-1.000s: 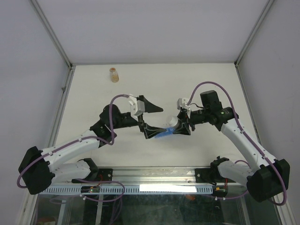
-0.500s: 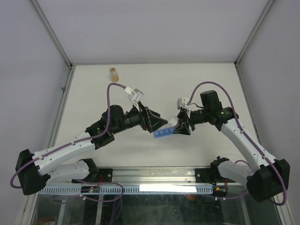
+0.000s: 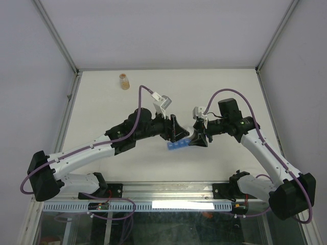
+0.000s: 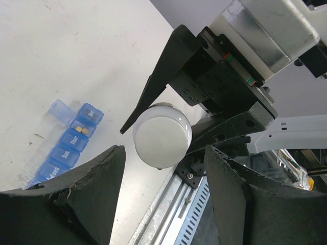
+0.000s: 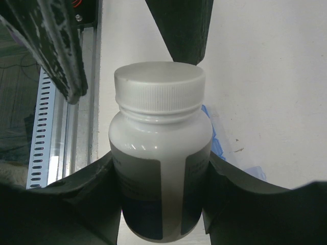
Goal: Sort the pills into containers
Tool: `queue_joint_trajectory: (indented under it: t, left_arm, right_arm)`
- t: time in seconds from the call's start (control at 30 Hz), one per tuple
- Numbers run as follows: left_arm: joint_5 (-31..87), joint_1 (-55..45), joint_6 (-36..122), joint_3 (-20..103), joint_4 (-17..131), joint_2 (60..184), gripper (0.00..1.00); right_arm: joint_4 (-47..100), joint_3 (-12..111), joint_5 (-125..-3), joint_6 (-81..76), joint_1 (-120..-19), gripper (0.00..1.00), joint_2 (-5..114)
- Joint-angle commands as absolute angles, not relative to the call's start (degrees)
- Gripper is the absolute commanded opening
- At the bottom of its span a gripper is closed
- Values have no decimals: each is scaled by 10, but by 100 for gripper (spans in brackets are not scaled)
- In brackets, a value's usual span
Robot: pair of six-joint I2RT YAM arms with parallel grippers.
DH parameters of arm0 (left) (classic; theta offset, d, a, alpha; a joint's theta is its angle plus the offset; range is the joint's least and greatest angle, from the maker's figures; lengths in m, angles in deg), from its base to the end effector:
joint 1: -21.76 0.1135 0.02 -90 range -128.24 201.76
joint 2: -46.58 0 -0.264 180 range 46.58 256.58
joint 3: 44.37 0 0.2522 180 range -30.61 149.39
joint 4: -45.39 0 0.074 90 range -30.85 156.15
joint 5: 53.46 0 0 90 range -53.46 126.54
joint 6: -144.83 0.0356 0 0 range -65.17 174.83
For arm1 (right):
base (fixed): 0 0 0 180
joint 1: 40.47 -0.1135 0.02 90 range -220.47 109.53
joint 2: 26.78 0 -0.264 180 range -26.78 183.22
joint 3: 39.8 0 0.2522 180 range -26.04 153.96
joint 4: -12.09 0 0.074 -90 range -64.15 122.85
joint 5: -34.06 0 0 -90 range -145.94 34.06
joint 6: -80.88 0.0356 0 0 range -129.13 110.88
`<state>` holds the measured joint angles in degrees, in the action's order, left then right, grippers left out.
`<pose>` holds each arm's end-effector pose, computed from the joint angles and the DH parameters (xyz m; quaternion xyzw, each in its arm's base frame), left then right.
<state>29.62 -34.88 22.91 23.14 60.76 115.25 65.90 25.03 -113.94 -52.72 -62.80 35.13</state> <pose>0.1509 -0.2370 0.3232 0.2065 0.7737 -0.4514 0.3937 0.1792 0.1062 0.2872 -0.5846 0.6032 0.3950 0.3720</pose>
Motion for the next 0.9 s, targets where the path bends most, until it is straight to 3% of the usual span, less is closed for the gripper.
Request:
queue_joint_trajectory:
  t: [0.0, 0.57, 0.87]
  left_arm:
    - [268, -353, 247, 266, 603, 1161, 62]
    - [214, -352, 281, 280, 602, 1185, 34]
    - [-41, -328, 534, 267, 567, 1206, 30]
  right_arm:
    - [635, 265, -1151, -527, -627, 0, 348]
    - [637, 266, -1153, -527, -627, 0, 346]
    - [637, 267, -1157, -527, -628, 0, 343]
